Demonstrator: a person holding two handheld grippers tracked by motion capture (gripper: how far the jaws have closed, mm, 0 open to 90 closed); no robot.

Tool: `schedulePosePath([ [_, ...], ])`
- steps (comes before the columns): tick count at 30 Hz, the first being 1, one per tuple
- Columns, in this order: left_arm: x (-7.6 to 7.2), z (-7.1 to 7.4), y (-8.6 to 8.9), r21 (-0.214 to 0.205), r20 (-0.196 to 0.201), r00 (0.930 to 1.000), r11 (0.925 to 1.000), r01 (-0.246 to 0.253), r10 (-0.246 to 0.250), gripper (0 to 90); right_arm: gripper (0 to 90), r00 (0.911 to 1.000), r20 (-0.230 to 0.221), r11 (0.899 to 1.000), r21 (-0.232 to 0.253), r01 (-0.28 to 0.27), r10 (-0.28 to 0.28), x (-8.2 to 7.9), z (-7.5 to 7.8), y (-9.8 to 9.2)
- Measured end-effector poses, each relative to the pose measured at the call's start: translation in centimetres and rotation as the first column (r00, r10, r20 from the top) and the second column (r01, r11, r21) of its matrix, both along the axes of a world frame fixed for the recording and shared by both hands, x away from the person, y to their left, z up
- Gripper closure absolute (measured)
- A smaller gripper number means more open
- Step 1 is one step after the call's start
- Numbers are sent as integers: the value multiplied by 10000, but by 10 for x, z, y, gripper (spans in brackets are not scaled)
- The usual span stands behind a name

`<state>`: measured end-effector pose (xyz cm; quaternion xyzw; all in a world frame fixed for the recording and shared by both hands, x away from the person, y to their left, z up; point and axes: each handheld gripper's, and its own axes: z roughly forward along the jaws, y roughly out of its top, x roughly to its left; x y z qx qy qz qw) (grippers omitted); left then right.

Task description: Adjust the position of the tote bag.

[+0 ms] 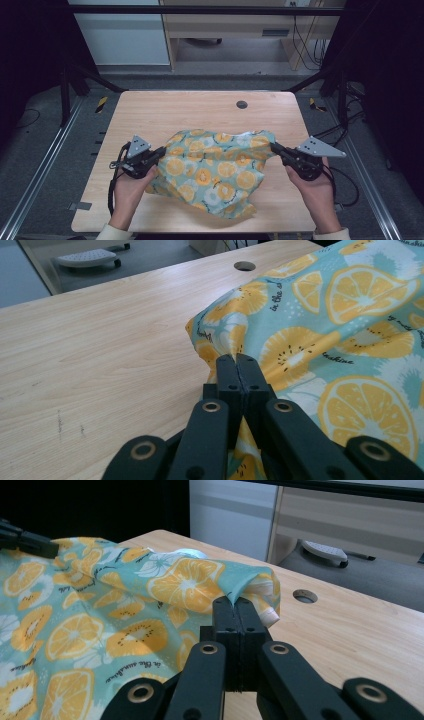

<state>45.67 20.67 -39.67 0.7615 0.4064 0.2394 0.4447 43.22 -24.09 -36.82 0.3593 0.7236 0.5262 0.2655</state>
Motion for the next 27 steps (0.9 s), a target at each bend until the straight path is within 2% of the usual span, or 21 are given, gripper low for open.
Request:
schedulePosePath([
  [5, -4, -3, 3, -280, 94, 9999, 9996, 93, -90, 899, 900, 10000, -48, 10000, 19, 13, -13, -6, -8, -2],
  [10, -7, -5, 5, -277, 144, 9999, 9996, 69, -65, 899, 900, 9999, -150, 9998, 183, 18, -16, -9, -16, -2],
  [20, -27, -14, 13, -484, 316, 9991, 9984, 288, -273, 899, 900, 9996, -241, 9990, 424, -111, 121, -28, -35, -2],
  [27, -34, -14, 15, -789, 437, 9982, 9959, 433, -399, 899, 900, 9996, -268, 9989, 460, -93, 106, -35, -39, -4],
])
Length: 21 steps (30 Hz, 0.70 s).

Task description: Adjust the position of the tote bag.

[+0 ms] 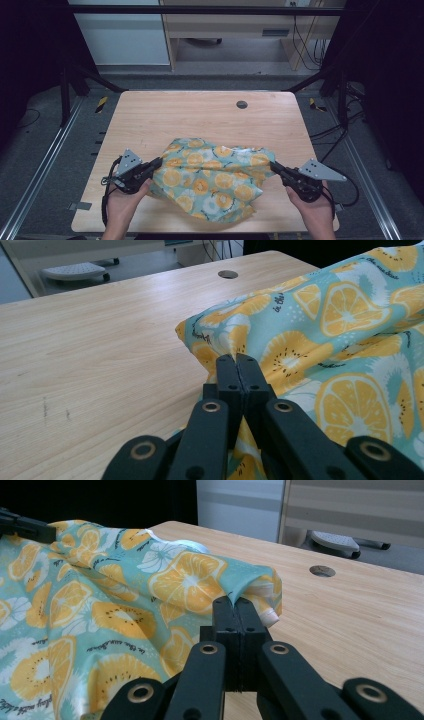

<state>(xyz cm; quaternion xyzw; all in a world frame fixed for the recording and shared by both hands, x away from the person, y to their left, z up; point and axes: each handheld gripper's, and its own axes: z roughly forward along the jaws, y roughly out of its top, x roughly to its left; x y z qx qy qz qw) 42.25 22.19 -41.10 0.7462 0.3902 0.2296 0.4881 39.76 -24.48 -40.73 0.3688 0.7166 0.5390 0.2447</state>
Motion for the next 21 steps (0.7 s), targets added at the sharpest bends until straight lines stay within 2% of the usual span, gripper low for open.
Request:
schedulePosePath([
  [7, -12, -4, 4, 33, 35, 9997, 9997, 248, -248, 899, 900, 9999, 92, 9999, 53, -106, 106, -8, -1, -1],
  [13, -17, -12, 9, 234, -191, 9983, 9982, 548, -544, 899, 900, 9999, -36, 9999, -9, -158, 158, -17, -11, 3],
  [14, -17, -14, 12, -79, -335, 9968, 9974, 722, -724, 899, 900, 9998, -106, 9998, -110, -180, 179, -19, -13, 4],
  [17, -18, -15, 14, -90, -375, 9958, 9965, 829, -832, 899, 900, 9997, -149, 9997, -78, -217, 216, -21, -15, 3],
  [20, -23, -18, 11, 268, -251, 9961, 9960, 852, -846, 899, 900, 9993, -202, 9995, -18, -320, 320, -25, -16, 3],
  [21, -25, -20, 10, 339, -299, 9956, 9954, 897, -887, 898, 900, 9989, -229, 9991, -152, -402, 399, -27, -18, 2],
])
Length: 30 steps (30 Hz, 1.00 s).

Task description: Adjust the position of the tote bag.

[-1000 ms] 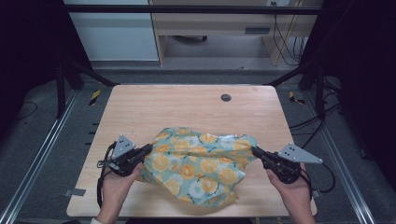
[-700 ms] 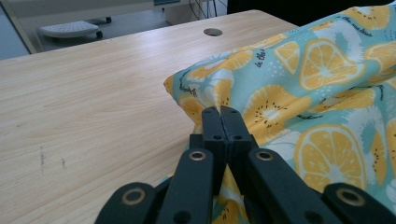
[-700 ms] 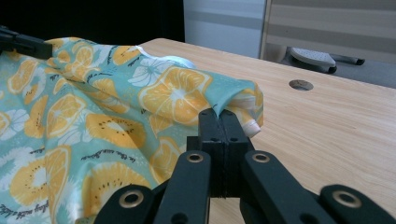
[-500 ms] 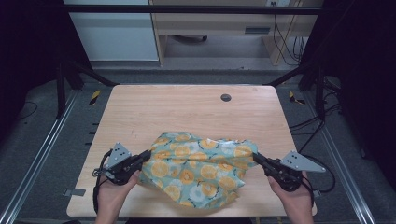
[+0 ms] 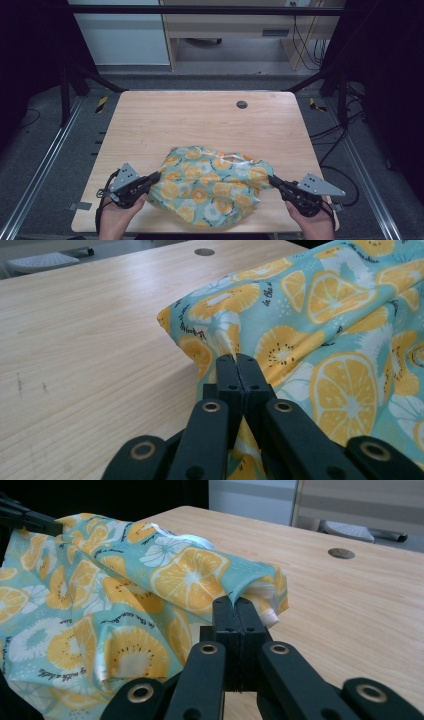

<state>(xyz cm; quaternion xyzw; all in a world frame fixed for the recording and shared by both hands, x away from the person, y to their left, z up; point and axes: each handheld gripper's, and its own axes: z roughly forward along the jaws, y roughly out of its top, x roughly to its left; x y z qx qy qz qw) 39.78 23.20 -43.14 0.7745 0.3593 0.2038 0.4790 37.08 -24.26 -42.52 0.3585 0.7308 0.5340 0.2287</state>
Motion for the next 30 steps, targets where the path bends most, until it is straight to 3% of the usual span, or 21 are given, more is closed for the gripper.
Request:
schedulePosePath([
  [3, -1, -4, 3, -244, -243, 9996, 9996, 155, -160, 899, 900, 9998, -151, 9999, 24, -157, 157, -3, -4, -2],
  [7, -3, -5, 4, -111, -294, 9992, 9996, 253, -256, 898, 900, 9992, -239, 9995, 18, -316, 316, -4, -7, -2],
  [11, -3, -11, 7, -290, -660, 9965, 9983, 498, -517, 898, 900, 9981, -415, 9987, -206, -469, 460, -4, -11, 0],
  [13, -3, -12, 6, -259, -746, 9955, 9980, 574, -592, 898, 900, 9977, -446, 9983, -283, -518, 505, -4, -12, 0],
  [14, -2, -15, 5, -160, -820, 9946, 9979, 626, -637, 898, 900, 9967, -556, 9964, -587, -620, 587, -4, -15, 2],
  [16, -2, -18, 2, 166, -965, 9927, 9971, 741, -721, 898, 900, 9963, -619, 9956, -683, -636, 594, -3, -17, 2],
  [20, -5, -17, -6, 1035, -672, 9950, 9914, 803, -736, 898, 900, 9952, -743, 9950, -730, -688, 633, -2, -19, 3],
  [24, -8, -10, -3, 745, -314, 9977, 9953, 615, -593, 898, 900, 9975, -485, 9966, -611, -550, 521, -2, -13, 3],
  [25, -10, -7, 1, 360, -194, 9985, 9980, 511, -504, 898, 900, 9980, -382, 9974, -495, -525, 506, -3, -11, 2],
  [26, -13, -3, 4, 111, -55, 9989, 9988, 474, -473, 898, 900, 9989, -59, 9989, -35, -458, 457, -5, -3, -2],
  [30, -28, 4, 10, -202, 404, 9972, 9977, 641, -632, 898, 900, 9977, 219, 9978, 149, -643, 640, -11, 4, -5],
])
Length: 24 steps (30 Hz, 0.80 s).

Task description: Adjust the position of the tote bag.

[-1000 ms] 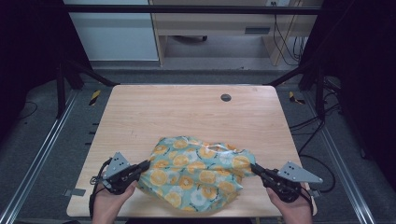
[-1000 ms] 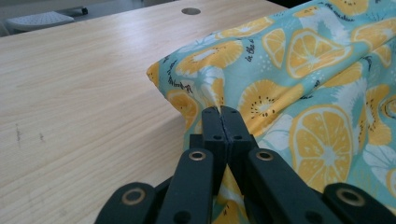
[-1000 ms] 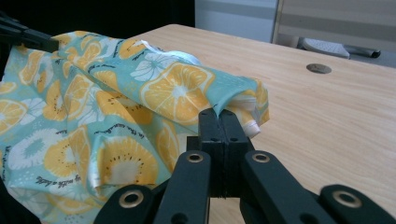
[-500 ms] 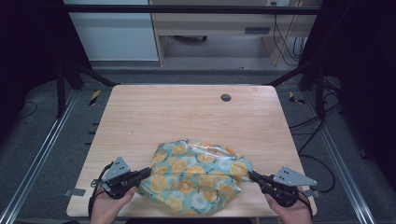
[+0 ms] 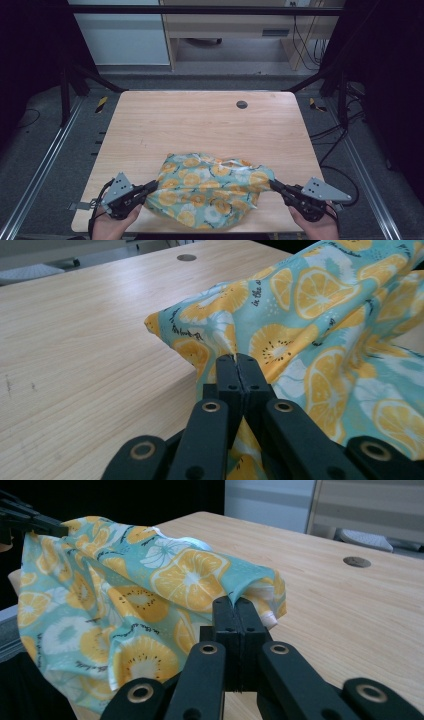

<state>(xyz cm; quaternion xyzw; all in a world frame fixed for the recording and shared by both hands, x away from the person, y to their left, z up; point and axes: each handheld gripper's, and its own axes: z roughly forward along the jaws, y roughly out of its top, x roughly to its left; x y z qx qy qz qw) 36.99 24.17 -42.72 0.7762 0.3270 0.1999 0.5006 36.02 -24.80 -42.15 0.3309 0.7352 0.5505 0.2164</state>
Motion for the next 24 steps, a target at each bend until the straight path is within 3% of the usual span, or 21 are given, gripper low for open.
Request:
schedulePosePath([
  [5, -11, 1, 4, -296, 51, 9997, 9993, 226, -225, 897, 900, 9996, 253, 9996, 259, -123, 116, -7, 2, -3],
  [7, -12, 1, 4, -272, 53, 9997, 9993, 259, -258, 897, 900, 9995, 265, 9996, 238, -150, 143, -8, 2, -3],
  [10, -15, -4, 4, -10, -92, 9976, 9976, 689, -689, 897, 900, 9992, 32, 9992, -31, -403, 403, -12, -5, -4],
  [12, -13, -14, 2, 297, -952, 9868, 9905, 1344, -1311, 897, 900, 9987, -85, 9986, -182, -495, 493, -13, -8, -4],
  [14, -11, -21, -1, 707, -1309, 9797, 9842, 1623, -1521, 897, 900, 9964, -392, 9963, -388, -764, 749, -14, -14, -5],
  [15, -8, -26, -7, 1371, -1305, 9785, 9746, 1774, -1597, 898, 900, 9939, -629, 9928, -734, -946, 901, -15, -20, -4],
  [16, -8, -26, -7, 1371, -1305, 9785, 9746, 1774, -1597, 898, 900, 9939, -629, 9928, -734, -946, 901, -15, -20, -4],
  [17, -7, -27, -10, 1707, -1215, 9792, 9684, 1818, -1624, 898, 900, 9911, -822, 9863, -1187, -1144, 1051, -13, -24, -1],
  [18, -6, -29, -13, 1949, -1210, 9797, 9639, 1814, -1599, 898, 900, 9911, -822, 9863, -1187, -1144, 1051, -13, -24, -1],
  [20, 1, -36, -21, 2478, -1425, 9776, 9506, 1870, -1552, 898, 900, 9864, -1272, 9733, -1910, -1275, 1043, -7, -31, 5],
  [22, 6, -39, -26, 2858, -1380, 9795, 9410, 1811, -1466, 898, 900, 9852, -1359, 9695, -2070, -1314, 1045, -6, -33, 7],
  [23, 8, -41, -31, 3128, -1321, 9805, 9325, 1805, -1454, 898, 900, 9821, -1596, 9600, -2442, -1372, 998, -1, -37, 12],
  [24, 9, -42, -34, 3319, -1269, 9821, 9271, 1742, -1391, 898, 900, 9821, -1596, 9600, -2442, -1372, 998, -1, -37, 12],
])
